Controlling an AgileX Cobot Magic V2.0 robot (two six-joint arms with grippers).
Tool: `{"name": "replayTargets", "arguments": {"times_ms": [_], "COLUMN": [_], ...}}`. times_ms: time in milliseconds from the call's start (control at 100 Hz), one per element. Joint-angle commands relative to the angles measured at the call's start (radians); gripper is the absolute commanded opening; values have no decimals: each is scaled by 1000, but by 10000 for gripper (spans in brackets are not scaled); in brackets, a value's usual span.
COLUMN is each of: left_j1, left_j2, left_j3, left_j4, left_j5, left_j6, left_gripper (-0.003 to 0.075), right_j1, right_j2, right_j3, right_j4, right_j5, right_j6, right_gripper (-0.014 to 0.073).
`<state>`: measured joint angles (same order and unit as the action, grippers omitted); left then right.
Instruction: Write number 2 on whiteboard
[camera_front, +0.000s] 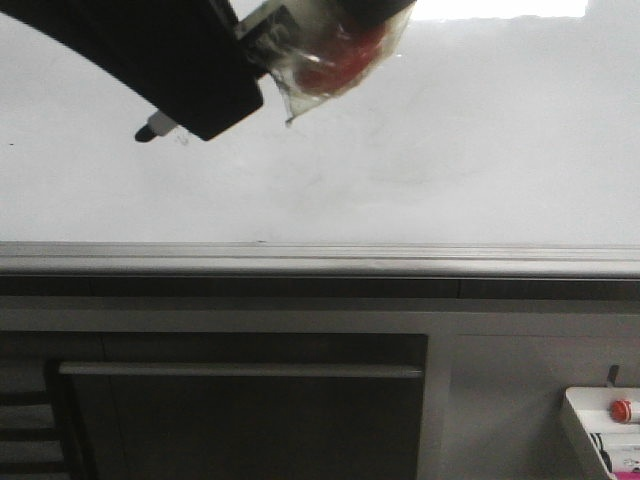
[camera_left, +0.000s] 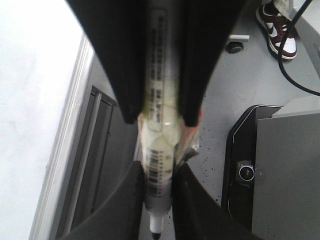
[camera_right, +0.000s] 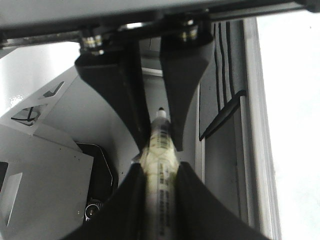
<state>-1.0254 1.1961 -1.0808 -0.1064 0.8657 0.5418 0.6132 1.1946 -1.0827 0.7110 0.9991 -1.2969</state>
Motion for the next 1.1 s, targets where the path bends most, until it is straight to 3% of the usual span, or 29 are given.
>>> {"name": "replayTargets", "arguments": {"times_ms": [0, 120, 230, 340, 470, 590, 660, 810, 930, 970, 1090], "left_j1": [-7, -7, -7, -7, 0, 30, 59, 132, 183, 200, 247], "left_j2": [-22, -37, -66, -106, -171, -226, -260, -342, -411, -437, -503], "left_j3": [-33, -33, -33, -33, -33, -32, -23, 27, 101, 129, 229], "left_j4": [-9, -10, -10, -10, 10, 106, 156, 190, 197, 214, 244], "left_j5": [-96, -100, -119, -121, -108, -67, -48, -48, -65, -79, -129], "left_j6": [4, 4, -5, -7, -48, -155, -225, -345, -441, -488, -568], "left_gripper": [8, 150, 394, 526, 524, 524, 524, 524, 524, 524, 524], "right_j1": [2, 2, 2, 0, 0, 0, 0, 0, 0, 0, 0], "right_j2": [-15, -18, -29, -55, -110, -179, -220, -288, -331, -340, -363], "right_j3": [-30, -30, -30, -30, -30, -30, -30, -15, 37, 57, 117], "right_j4": [46, 46, 44, 11, -68, -194, -316, -602, -736, -755, -758], "right_j5": [-14, -22, -36, -72, -117, -153, -166, -150, -114, -105, -134], "right_j6": [3, 9, 9, 25, 102, 277, 443, 970, 1235, 1297, 1306], "right_gripper": [27, 27, 27, 27, 27, 27, 27, 27, 27, 27, 27]}}
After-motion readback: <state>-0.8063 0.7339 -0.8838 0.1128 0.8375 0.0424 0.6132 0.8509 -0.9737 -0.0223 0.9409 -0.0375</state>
